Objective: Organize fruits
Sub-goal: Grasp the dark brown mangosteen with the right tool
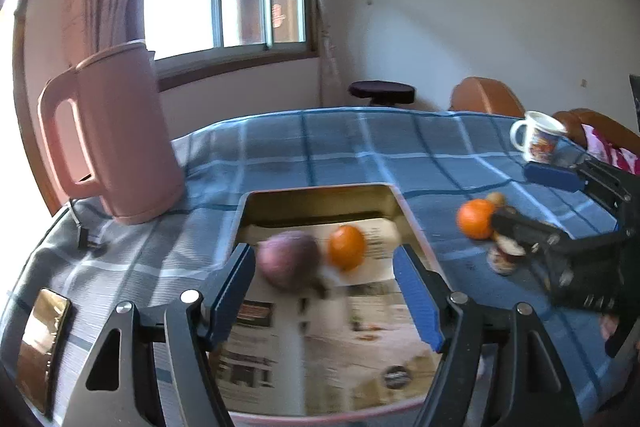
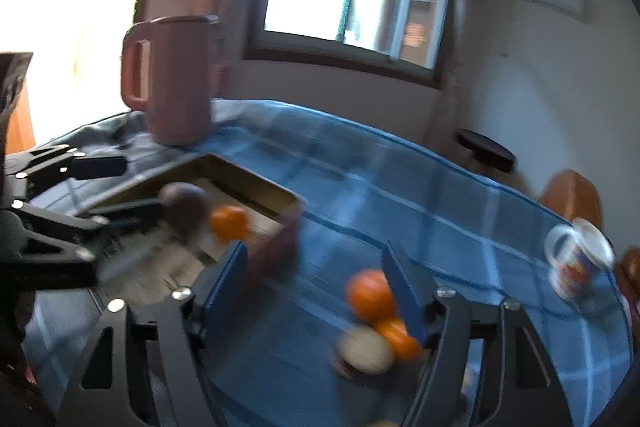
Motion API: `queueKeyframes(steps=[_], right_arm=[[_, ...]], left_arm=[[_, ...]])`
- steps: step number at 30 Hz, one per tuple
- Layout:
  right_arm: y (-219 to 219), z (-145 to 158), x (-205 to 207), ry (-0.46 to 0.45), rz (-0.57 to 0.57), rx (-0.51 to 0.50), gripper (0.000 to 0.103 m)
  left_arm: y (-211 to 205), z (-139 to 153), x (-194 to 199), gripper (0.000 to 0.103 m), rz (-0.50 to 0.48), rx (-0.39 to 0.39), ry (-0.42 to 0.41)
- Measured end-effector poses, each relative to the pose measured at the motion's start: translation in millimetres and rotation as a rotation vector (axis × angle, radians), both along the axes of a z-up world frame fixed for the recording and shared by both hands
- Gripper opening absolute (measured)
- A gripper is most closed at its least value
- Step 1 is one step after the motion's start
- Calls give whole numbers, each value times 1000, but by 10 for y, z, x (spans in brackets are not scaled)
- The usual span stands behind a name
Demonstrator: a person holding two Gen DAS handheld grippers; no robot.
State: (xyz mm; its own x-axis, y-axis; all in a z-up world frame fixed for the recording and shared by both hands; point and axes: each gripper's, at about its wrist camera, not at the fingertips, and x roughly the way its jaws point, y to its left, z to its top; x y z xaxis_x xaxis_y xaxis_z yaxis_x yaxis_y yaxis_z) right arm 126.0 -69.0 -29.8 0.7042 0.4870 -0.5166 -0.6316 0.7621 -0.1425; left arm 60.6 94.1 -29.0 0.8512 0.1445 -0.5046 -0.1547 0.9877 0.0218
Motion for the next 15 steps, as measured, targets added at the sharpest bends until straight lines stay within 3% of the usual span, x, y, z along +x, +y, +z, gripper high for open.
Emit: queueKeyframes(steps=[8,15], right_arm=[[-1041,-92,60,43,-258,27,75],[-1125,-271,-91,94,-232,14,73]], left_arm=[[-529,-28,44,73,-98,-3,-9],[-823,-90,116,73,-137,6,16]])
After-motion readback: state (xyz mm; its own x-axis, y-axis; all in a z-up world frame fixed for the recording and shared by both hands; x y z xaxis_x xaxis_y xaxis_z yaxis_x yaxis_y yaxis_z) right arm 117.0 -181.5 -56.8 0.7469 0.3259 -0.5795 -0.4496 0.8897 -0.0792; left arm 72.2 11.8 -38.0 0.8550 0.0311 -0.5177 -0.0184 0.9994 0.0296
